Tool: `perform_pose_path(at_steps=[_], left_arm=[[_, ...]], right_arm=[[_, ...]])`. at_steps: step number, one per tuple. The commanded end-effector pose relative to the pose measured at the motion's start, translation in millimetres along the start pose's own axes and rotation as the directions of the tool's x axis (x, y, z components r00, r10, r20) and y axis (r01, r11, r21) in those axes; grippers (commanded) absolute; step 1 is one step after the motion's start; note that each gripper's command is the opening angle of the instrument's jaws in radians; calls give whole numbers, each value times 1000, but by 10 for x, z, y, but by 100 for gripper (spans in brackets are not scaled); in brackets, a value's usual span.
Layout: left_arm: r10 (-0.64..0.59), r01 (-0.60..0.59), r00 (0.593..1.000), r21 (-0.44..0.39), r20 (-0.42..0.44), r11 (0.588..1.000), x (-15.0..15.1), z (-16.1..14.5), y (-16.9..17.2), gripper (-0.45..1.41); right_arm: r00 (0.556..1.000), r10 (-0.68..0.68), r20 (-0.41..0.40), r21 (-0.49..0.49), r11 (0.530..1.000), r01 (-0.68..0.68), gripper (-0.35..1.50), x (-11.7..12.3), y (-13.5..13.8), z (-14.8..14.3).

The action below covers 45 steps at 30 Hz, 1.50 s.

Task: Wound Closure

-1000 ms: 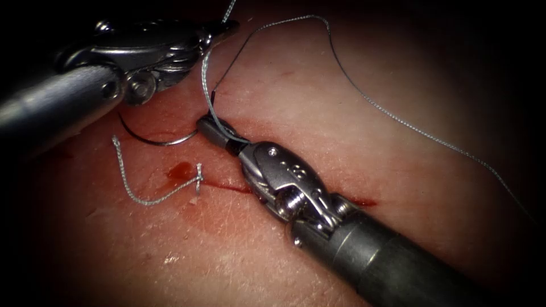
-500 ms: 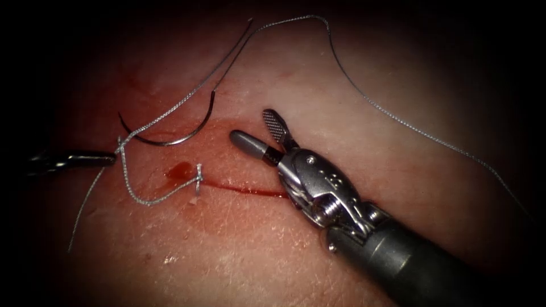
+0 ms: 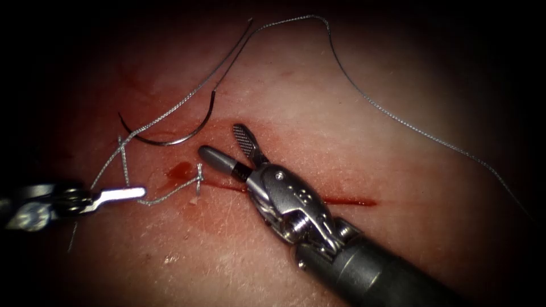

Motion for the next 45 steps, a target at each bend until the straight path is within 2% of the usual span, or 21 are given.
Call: perform_pose_path(at_steps=[1,2,4,5,6,10,12,16,17,18,19,20,21,22,23,26,34,36,39,45], left_arm=[[18,-17,999,-10,39,1000,-15,4,-7,78],[23,-21,997,-31,69,999,-24,8,-6,83],[28,-23,995,-54,94,998,-36,16,-3,74],[30,-25,995,-56,97,998,-42,23,0,41],[32,-27,995,-57,98,998,-45,28,2,-45],[12,-4,995,-84,94,996,-48,25,-6,-45],[2,5,994,-59,110,998,-55,5,-32,-45],[39,-40,990,4,138,999,-66,-15,-78,-45],[54,-58,987,24,150,998,-69,-18,-90,-45],[76,-87,982,55,173,995,-73,-21,-109,-45],[84,-99,978,73,189,992,-75,-23,-123,-45],[98,-114,976,76,193,991,-76,-24,-128,-45],[108,-128,972,87,208,988,-78,-24,-138,-45],[116,-140,969,96,220,986,-79,-24,-142,-45],[119,-146,966,106,228,984,-80,-25,-145,-45],[130,-158,964,103,234,982,-80,-24,-145,-45],[136,-165,961,106,241,981,-78,-21,-145,-45],[141,-170,960,104,242,980,-77,-20,-146,-45],[147,-176,959,102,243,979,-77,-20,-146,-45],[146,-175,959,102,243,979,-77,-20,-146,-45]], right_arm=[[1000,-1,-7,3,1000,1,123,10,-3,8],[1000,-1,-7,3,1000,1,124,10,-3,8],[1000,-1,-7,3,1000,1,124,10,-4,8],[1000,-1,-7,3,1000,1,124,10,-4,7],[1000,-1,-7,3,1000,1,124,10,-4,7],[1000,-1,-7,3,1000,1,126,10,-5,7],[1000,-1,-7,2,1000,1,124,9,-6,7],[1000,-2,-8,4,1000,3,119,6,-8,5],[999,54,0,20,998,-54,74,1,-9,1],[998,49,31,79,996,-52,34,-2,-9,-5],[993,-71,89,206,977,51,73,1,-12,-9],[986,-127,107,243,965,98,88,2,-14,-10],[961,-223,165,295,941,167,103,4,-20,-12],[947,-261,187,305,932,196,111,2,-24,-12],[928,-323,186,338,908,248,113,-3,-29,-12],[907,-392,154,320,888,330,120,-5,-31,-7],[902,-407,143,264,894,361,118,-10,-26,23],[900,-414,137,251,893,373,126,-26,-28,40],[898,-419,133,247,892,380,133,-39,-35,51],[896,-424,132,245,890,385,131,-41,-39,59]])
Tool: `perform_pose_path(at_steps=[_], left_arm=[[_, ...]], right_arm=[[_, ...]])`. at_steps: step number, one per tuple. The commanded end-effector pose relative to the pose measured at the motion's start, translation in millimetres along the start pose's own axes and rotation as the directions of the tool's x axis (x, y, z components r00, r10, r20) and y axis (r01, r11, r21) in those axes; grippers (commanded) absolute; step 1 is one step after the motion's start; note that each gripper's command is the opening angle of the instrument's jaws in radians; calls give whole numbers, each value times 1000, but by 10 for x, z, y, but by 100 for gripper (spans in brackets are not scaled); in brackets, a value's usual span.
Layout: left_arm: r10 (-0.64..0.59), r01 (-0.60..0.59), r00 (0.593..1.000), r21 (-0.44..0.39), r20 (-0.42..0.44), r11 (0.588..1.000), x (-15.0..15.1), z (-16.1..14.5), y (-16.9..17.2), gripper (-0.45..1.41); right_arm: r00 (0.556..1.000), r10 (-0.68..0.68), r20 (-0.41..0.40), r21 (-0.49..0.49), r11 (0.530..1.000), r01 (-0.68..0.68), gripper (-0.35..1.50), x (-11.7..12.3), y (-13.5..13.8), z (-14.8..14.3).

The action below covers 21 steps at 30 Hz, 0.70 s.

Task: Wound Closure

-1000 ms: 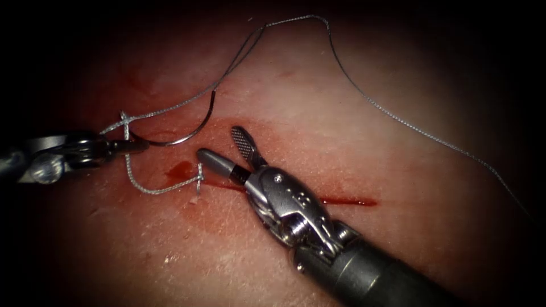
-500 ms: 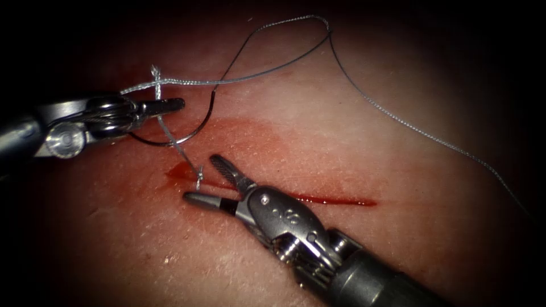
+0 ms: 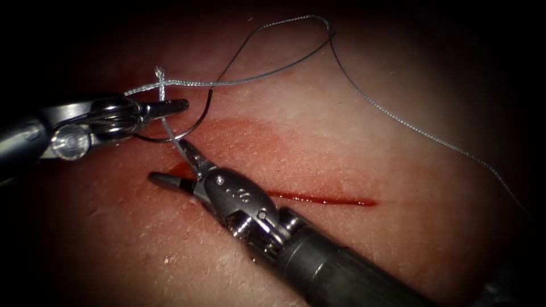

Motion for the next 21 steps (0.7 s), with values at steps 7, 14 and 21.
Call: perform_pose_path(at_steps=[7,14,21], left_arm=[[2,-2,1000,6,10,1000,-8,0,-9,-45],[2,-2,1000,5,11,1000,-7,1,-9,-45],[2,-2,1000,5,11,1000,-6,1,-10,-45]], right_arm=[[1000,-21,-5,-4,1000,21,133,22,1,8],[999,-37,-3,-2,999,37,123,31,-5,5],[999,-51,-2,4,999,51,84,36,-5,7]])
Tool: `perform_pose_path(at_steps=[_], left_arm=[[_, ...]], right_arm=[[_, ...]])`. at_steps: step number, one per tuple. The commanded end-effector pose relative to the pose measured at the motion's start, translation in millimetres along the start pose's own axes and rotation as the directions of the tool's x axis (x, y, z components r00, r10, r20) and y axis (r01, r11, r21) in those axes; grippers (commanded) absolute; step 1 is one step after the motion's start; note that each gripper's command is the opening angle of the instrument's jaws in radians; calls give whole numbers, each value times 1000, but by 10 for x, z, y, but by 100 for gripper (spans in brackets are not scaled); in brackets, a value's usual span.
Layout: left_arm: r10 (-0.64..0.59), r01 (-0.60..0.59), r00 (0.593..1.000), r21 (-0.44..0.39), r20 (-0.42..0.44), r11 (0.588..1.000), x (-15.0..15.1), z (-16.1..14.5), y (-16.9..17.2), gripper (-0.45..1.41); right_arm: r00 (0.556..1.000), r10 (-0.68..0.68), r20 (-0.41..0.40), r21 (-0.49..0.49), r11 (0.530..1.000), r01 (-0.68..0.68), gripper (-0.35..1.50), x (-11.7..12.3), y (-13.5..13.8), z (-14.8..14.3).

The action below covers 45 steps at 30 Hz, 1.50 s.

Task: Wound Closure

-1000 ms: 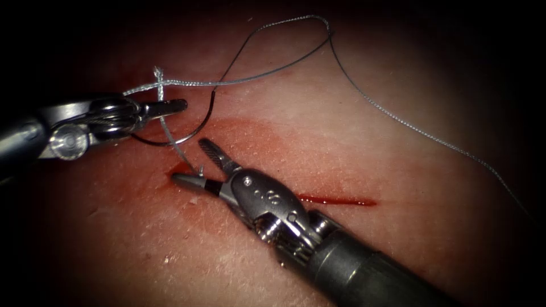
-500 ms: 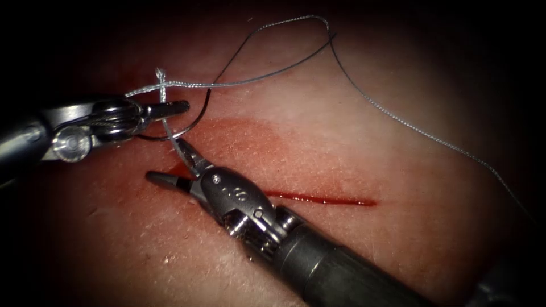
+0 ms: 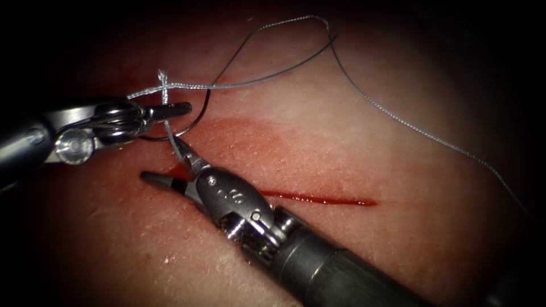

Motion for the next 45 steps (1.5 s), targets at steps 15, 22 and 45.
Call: perform_pose_path(at_steps=[15,22,45], left_arm=[[1,-1,1000,6,5,1000,-11,-3,-10,-45],[6,-6,1000,7,28,1000,-25,-18,-9,-45],[463,-540,801,-122,-380,833,32,-125,105,91]], right_arm=[[1000,11,6,-23,1000,-11,-35,29,5,-2],[1000,-11,17,-46,999,12,-35,55,38,-60],[993,105,-52,-307,945,-116,123,22,106,-109]])
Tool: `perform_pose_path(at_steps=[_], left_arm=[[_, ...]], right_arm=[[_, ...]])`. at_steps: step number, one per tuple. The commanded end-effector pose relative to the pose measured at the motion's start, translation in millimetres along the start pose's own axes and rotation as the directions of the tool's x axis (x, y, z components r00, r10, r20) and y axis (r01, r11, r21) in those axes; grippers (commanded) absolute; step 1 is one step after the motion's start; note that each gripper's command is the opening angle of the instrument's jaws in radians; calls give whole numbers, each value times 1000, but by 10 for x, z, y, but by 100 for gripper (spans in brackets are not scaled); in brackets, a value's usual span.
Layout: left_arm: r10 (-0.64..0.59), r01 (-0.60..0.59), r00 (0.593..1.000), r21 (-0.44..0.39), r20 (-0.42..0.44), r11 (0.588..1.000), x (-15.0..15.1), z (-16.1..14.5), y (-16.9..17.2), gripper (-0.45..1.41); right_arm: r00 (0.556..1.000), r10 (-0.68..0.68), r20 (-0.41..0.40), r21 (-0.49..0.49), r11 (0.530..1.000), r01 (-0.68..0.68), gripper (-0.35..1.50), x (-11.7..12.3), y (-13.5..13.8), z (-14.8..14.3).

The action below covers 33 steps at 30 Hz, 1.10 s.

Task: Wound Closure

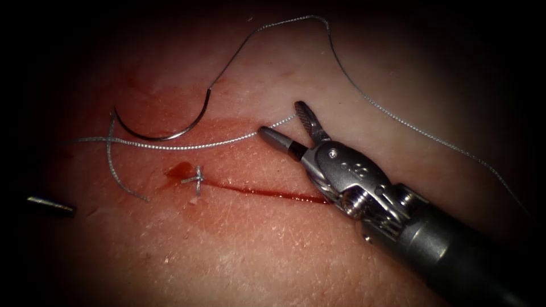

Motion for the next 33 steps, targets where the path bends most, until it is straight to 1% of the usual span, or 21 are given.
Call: perform_pose_path(at_steps=[1,4,6,7,8,9,10,11,12,13,15,16,17,18,19,21,22,26,29,31,33], left_arm=[[-33,33,999,1,11,999,-11,-7,1,93],[-87,87,996,1,28,996,-26,-13,-7,94],[-86,85,992,13,89,996,-49,-23,-18,94],[-103,98,985,45,137,994,-69,-33,-29,93],[-153,133,964,104,215,986,-109,-52,-54,86],[-153,133,964,104,215,986,-109,-52,-54,86],[-97,69,958,108,270,992,-157,-64,-75,83],[33,-58,952,71,304,996,-193,-63,-86,84],[105,-126,941,47,320,991,-206,-61,-90,81],[176,-190,921,4,347,982,-233,-43,-103,67],[303,-304,887,-52,350,951,-252,-16,-105,66],[342,-342,870,-63,355,938,-256,0,-102,62],[414,-407,835,-100,362,908,-253,23,-94,61],[414,-407,835,-100,362,908,-253,23,-94,61],[523,-507,790,-137,319,851,-239,50,-79,61],[566,-562,782,-96,260,821,-228,63,-67,61],[587,-589,794,-39,156,807,-213,74,-53,57],[616,-620,783,17,84,785,-186,74,-29,51],[644,-642,763,58,-46,765,-159,75,0,37],[656,-653,752,62,-69,755,-141,82,11,39],[707,-705,703,64,-72,707,-115,100,14,39]], right_arm=[[1000,2,-8,0,1000,-2,123,12,0,7],[1000,3,-8,3,1000,-3,123,12,-4,7],[1000,9,-8,3,1000,-9,123,12,-5,7],[1000,9,-8,2,1000,-9,123,12,-5,7],[1000,9,-7,2,1000,-9,123,12,-5,8],[1000,9,-7,2,1000,-9,123,12,-5,8],[1000,9,-7,2,1000,-9,123,13,-4,7],[1000,10,-9,3,1000,-10,118,14,-4,7],[1000,11,-11,3,1000,-11,116,15,-3,7],[999,20,-39,6,1000,-20,111,22,1,4],[998,38,-55,10,999,-38,98,27,5,2],[997,41,-62,12,999,-40,98,30,8,0],[997,41,-62,14,999,-41,96,31,10,-1],[997,41,-62,14,999,-41,96,31,10,-1],[997,43,-60,13,999,-42,96,33,10,-1],[997,45,-62,12,999,-44,96,35,10,-1],[997,45,-62,12,999,-44,96,36,9,-1],[997,49,-64,10,999,-48,98,32,6,1],[997,49,-64,8,999,-48,104,32,4,2],[996,55,-64,7,999,-54,104,32,3,3],[996,54,-65,5,999,-53,106,31,1,4]])
